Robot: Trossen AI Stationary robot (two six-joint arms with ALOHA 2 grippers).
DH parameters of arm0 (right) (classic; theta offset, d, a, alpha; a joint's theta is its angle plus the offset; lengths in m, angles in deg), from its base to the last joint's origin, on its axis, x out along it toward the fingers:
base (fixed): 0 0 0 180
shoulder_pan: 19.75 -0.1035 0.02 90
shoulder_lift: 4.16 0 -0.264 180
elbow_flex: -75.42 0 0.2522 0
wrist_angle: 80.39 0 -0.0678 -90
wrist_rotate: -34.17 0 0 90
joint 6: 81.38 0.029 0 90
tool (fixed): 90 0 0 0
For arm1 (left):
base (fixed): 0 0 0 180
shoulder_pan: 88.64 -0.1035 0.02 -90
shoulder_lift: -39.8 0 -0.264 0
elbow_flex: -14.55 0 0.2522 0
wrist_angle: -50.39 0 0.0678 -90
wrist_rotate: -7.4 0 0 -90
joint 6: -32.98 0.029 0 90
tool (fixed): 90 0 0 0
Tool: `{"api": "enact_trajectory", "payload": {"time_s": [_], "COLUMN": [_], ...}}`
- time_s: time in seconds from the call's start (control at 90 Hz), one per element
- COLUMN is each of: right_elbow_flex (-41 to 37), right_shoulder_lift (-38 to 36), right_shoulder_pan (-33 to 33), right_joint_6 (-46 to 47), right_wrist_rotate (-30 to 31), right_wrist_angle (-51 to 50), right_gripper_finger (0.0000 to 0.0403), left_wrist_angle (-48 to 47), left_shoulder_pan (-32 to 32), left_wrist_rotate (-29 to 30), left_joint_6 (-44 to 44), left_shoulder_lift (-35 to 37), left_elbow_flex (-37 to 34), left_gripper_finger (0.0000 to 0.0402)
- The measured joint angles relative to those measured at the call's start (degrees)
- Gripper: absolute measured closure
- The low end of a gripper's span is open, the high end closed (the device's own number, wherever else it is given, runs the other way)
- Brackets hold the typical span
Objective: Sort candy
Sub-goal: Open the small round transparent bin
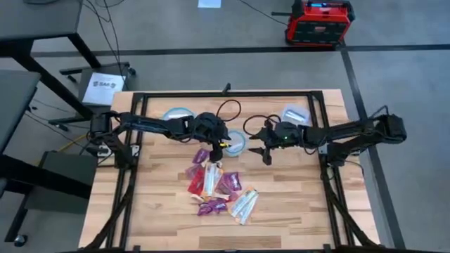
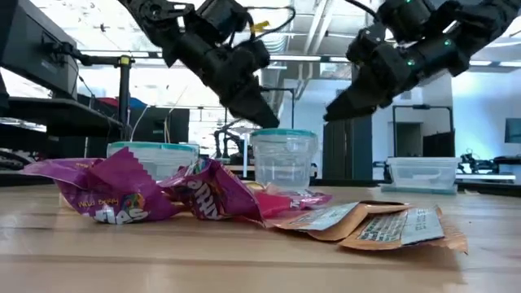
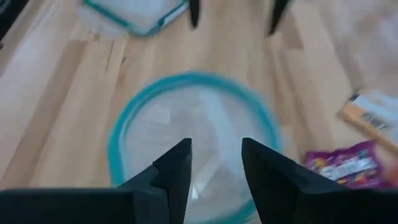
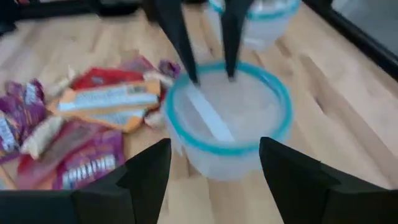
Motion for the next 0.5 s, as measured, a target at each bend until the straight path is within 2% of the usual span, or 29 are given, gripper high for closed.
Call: {"api": "enact_trajectory", "payload": {"time_s": [0.144,0.222,0.322,0.422,0.5], "right_elbow_flex": [0.0,-1.5,-6.9,-11.8,-12.9], "right_shoulder_lift": [-3.3,-3.7,-1.6,3.8,8.9], "right_shoulder_pan": [-1.0,-2.5,-4.2,-5.5,-5.7], "right_joint_6": [4.1,5.5,7.7,8.3,7.9], "right_wrist_rotate": [0.0,0.0,0.0,0.0,0.1], "right_wrist_angle": [-10.6,-10.5,1.5,19.2,27.0], "right_gripper_finger": [0.0172,0.0172,0.0172,0.0172,0.0172], "left_wrist_angle": [-0.1,0.4,0.9,2.9,5.5], "left_shoulder_pan": [0.7,0.8,0.4,-0.3,-0.7], "left_wrist_rotate": [-0.2,-0.2,-0.2,-0.5,-1.3], "left_joint_6": [-2.7,-2.7,-1.6,-1.4,-1.5], "left_shoulder_lift": [0.0,0.0,-1.6,-4.4,-5.8], "left_elbow_flex": [0.6,0.7,0.7,0.7,0.7], "left_gripper_finger": [0.0274,0.0274,0.0274,0.0274,0.0274]}}
